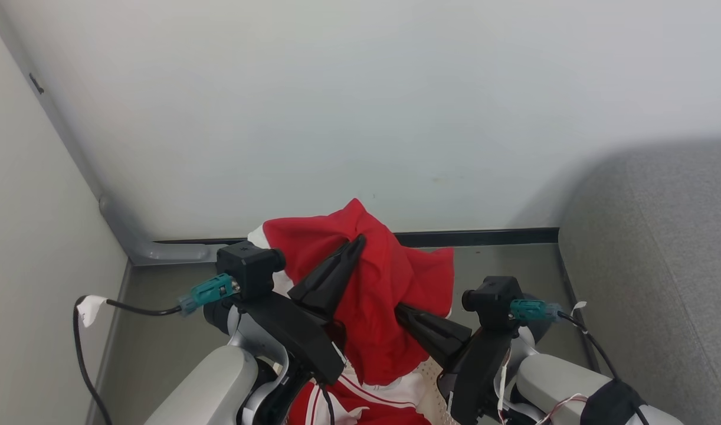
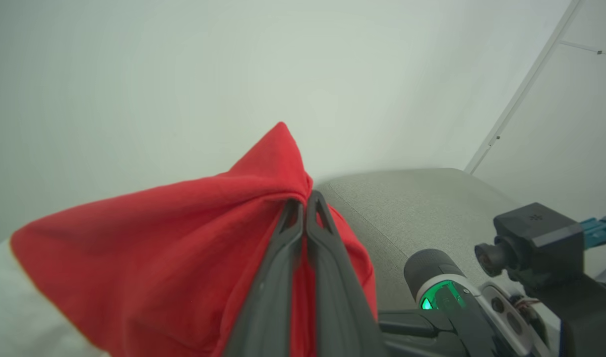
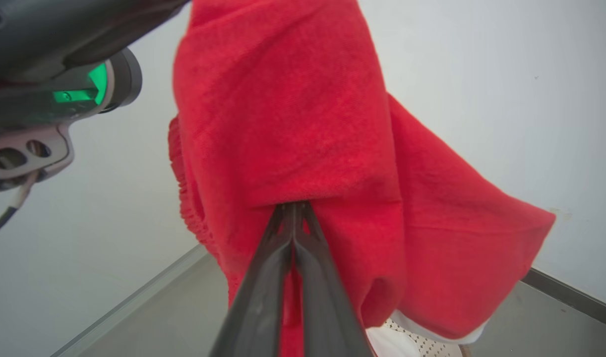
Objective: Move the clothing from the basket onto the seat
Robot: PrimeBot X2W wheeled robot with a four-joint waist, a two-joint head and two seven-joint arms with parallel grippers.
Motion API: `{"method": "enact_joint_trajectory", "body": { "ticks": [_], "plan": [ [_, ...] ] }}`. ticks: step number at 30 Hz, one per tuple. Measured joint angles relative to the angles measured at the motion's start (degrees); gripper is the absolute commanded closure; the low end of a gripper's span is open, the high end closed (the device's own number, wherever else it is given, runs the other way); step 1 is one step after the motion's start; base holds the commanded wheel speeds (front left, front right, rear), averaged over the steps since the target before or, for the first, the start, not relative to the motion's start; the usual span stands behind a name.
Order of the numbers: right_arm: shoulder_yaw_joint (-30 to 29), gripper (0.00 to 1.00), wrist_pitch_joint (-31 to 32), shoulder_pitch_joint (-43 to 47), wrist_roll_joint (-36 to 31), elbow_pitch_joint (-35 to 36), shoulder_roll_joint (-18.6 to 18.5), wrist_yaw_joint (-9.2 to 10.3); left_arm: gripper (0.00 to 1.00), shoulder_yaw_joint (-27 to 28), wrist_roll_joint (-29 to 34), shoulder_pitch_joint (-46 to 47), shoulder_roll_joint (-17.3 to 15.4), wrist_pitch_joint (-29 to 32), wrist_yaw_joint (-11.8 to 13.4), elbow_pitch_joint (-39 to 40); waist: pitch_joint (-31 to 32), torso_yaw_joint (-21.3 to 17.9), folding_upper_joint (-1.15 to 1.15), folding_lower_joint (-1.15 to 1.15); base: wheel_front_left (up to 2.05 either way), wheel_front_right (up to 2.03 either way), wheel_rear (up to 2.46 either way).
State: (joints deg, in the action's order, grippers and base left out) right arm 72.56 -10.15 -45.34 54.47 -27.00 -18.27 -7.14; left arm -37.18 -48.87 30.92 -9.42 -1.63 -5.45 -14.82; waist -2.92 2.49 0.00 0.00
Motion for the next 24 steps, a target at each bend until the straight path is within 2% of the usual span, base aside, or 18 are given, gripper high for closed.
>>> {"method": "enact_joint_trajectory", "body": {
  "ticks": [6,19,20,21,22,24],
  "plan": [
    [-0.4,1.0,-2.4,2.8,1.2,1.6,-2.0,0.0,1.0,0.8,-0.2,-1.0,-0.8,-0.5,0.5,-0.4,0.1,-1.7,0.0,0.0,0.0,0.0,0.0],
    [-7.1,1.0,-4.1,7.5,3.4,6.0,-6.2,0.12,1.0,1.4,-0.4,-2.3,-1.5,-1.0,1.4,0.5,0.0,-5.3,0.0,0.0,0.0,0.0,0.0],
    [-7.6,0.88,-4.1,7.6,3.5,6.4,-6.4,0.35,1.0,1.3,-0.4,-2.3,-1.5,-1.0,1.4,0.6,0.0,-5.6,0.01,0.0,0.0,0.0,0.0],
    [-8.2,0.56,-4.1,7.9,3.5,6.9,-6.6,0.56,1.0,1.3,-0.4,-2.3,-1.5,-1.0,1.4,0.8,-0.1,-5.8,0.01,0.0,0.0,0.0,0.0],
    [-8.9,0.0,-4.1,8.3,3.5,7.3,-6.9,0.66,1.0,1.2,-0.4,-2.3,-1.3,-1.0,1.4,0.9,-0.2,-5.9,0.01,0.0,0.0,0.0,0.0],
    [-9.9,0.0,-4.1,9.4,3.6,8.2,-7.7,1.18,1.0,1.1,-0.4,-2.3,-1.2,-1.0,1.4,0.9,-0.3,-6.1,0.01,0.0,0.0,0.0,0.0]
  ]
}}
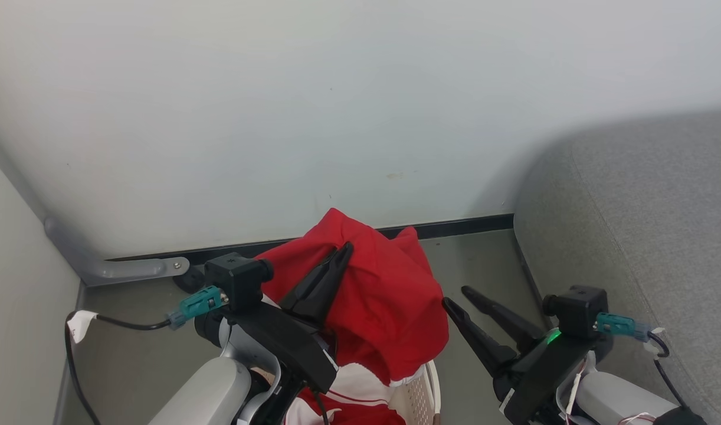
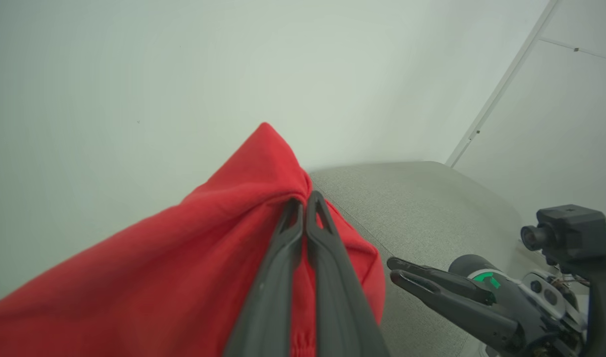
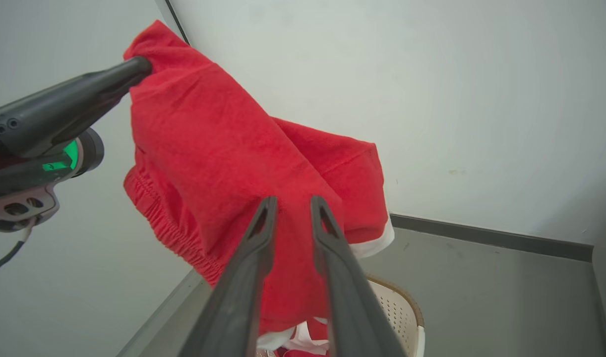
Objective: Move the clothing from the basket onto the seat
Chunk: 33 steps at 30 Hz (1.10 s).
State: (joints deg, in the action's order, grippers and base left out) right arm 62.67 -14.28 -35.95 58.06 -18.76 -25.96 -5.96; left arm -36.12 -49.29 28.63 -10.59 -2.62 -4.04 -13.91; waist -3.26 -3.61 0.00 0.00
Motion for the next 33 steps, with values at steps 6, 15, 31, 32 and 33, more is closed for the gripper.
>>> {"method": "enact_joint_trajectory", "body": {
  "ticks": [6,15,31,32,33],
  "plan": [
    [-4.0,0.0,0.0,1.7,-0.1,4.2,-1.1,1.23,1.0,0.5,-0.1,-0.2,-0.8,0.0,0.0,0.6,-0.3,-0.7,0.0,0.0,0.0,0.0,0.0],
    [-10.5,0.0,0.0,7.5,-1.1,9.8,-4.2,4.32,1.0,1.0,-0.1,-0.7,-1.2,-0.1,0.1,0.9,-0.4,-2.2,0.0,0.0,0.0,0.0,0.0],
    [-20.0,0.0,0.0,15.5,-4.0,16.3,-6.9,9.48,1.0,2.6,-0.6,-0.6,-1.7,-0.8,0.8,1.2,-0.8,-3.5,0.0,0.0,0.0,0.0,0.0],
    [-20.2,0.0,0.0,15.8,-4.3,16.5,-6.9,9.49,1.0,2.7,-0.6,-0.5,-1.7,-0.8,1.0,1.2,-0.8,-3.5,0.0,0.0,0.0,0.0,0.0],
    [-20.5,0.0,0.0,16.2,-4.5,16.7,-6.9,9.5,1.0,2.7,-0.6,-0.5,-1.7,-0.8,1.0,1.2,-0.9,-3.6,0.0,0.0,0.0,0.0,0.0]
  ]
}}
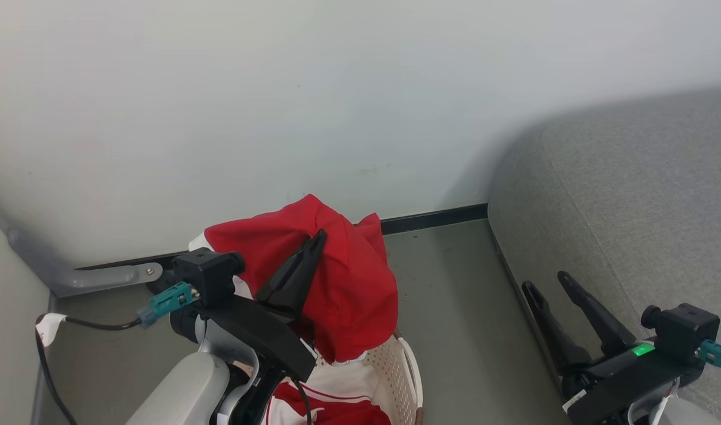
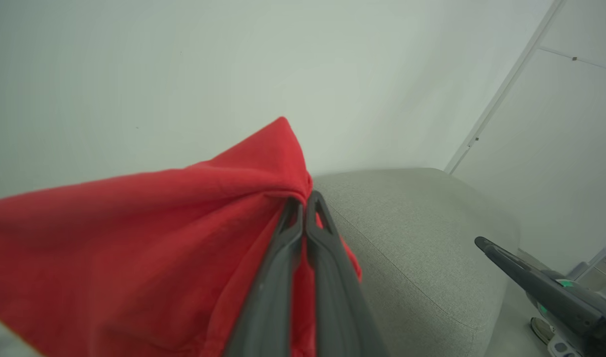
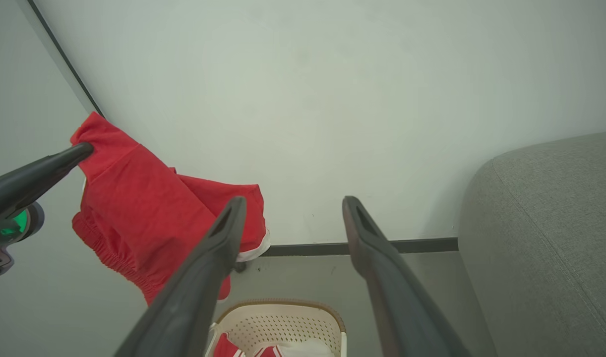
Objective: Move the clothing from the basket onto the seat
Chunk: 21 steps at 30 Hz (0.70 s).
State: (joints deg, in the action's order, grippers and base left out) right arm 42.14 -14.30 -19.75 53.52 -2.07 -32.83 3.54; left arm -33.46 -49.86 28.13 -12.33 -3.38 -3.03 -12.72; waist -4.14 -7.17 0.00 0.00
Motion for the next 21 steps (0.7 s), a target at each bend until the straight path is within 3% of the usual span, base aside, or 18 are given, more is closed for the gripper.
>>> {"method": "enact_joint_trajectory", "body": {
  "ticks": [13,21],
  "plan": [
    [-2.1,0.0,0.0,2.7,-2.1,1.8,0.5,-0.19,1.0,-0.4,0.0,1.1,0.2,0.2,-0.1,-0.1,-0.4,0.7,0.0,0.0,0.0,0.0,0.0],
    [0.8,0.0,0.0,2.7,-3.1,-0.3,2.7,-2.98,1.0,-0.7,0.0,2.9,1.0,0.3,-0.2,-0.1,-0.6,1.5,-0.01,0.0,0.0,0.0,0.0]
  ]
}}
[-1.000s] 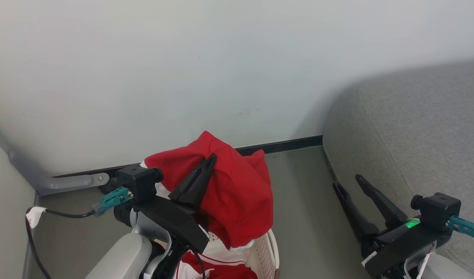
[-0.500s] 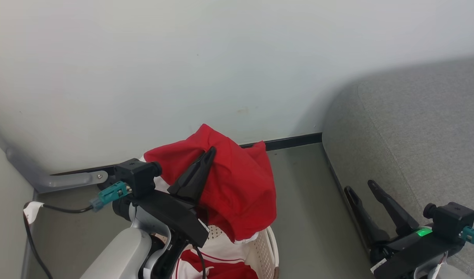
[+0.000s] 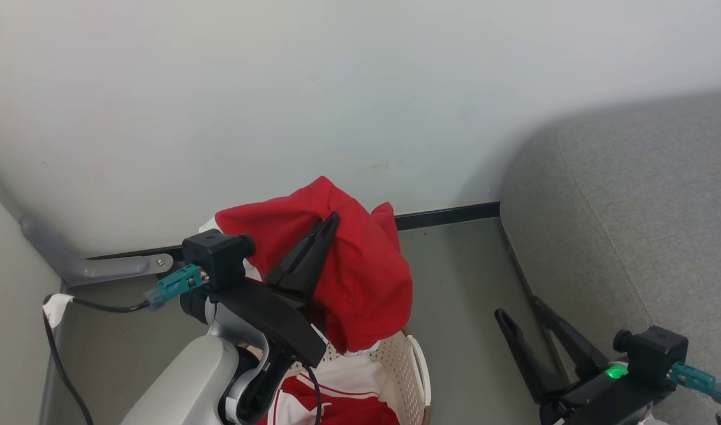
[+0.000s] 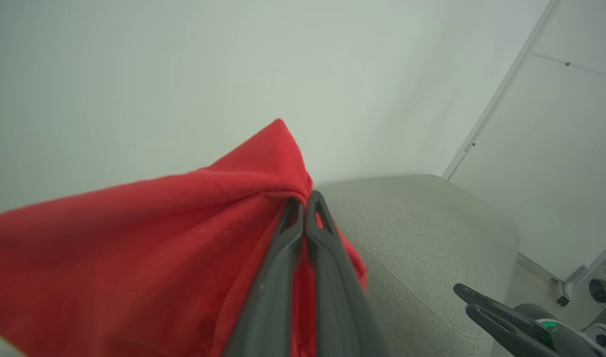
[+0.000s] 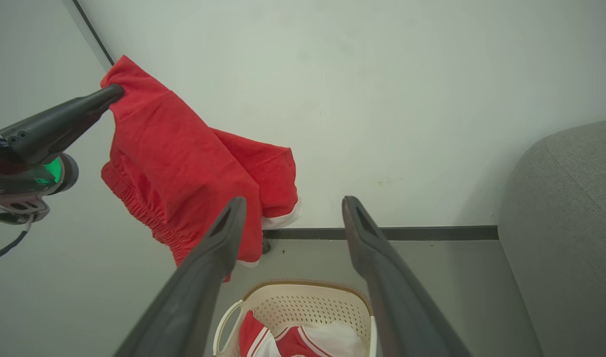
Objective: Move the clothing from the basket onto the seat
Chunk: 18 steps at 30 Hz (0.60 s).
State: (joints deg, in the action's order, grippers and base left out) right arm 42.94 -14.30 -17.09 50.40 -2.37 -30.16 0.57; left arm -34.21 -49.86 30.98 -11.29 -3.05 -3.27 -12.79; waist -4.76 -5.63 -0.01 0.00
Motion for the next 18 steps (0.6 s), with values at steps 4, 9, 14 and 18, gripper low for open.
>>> {"method": "enact_joint_trajectory", "body": {
  "ticks": [4,9,14,18],
  "plan": [
    [1.0,0.0,0.0,-0.5,0.0,-2.3,2.2,-0.66,1.0,-0.4,0.0,0.7,0.2,0.4,-0.3,0.0,-0.2,0.5,0.0,0.0,0.0,0.0,0.0],
    [4.4,0.0,1.7,-3.6,-0.7,-7.1,5.1,-2.44,1.0,-1.1,0.0,1.8,1.1,0.8,-0.3,-0.1,-0.3,1.3,0.0,0.0,0.0,0.0,0.0],
    [6.0,0.0,3.0,-4.6,-1.0,-10.3,7.4,-2.85,1.0,-1.4,0.1,2.5,1.7,0.9,-0.4,-0.2,-0.2,2.0,0.0,0.0,0.0,0.0,0.0],
    [6.4,0.0,3.7,-7.0,-1.0,-12.8,8.8,-3.83,1.0,-1.5,0.1,2.5,1.7,0.9,-0.4,-0.2,-0.1,2.4,0.0,0.0,0.0,0.0,0.0]
  ]
}}
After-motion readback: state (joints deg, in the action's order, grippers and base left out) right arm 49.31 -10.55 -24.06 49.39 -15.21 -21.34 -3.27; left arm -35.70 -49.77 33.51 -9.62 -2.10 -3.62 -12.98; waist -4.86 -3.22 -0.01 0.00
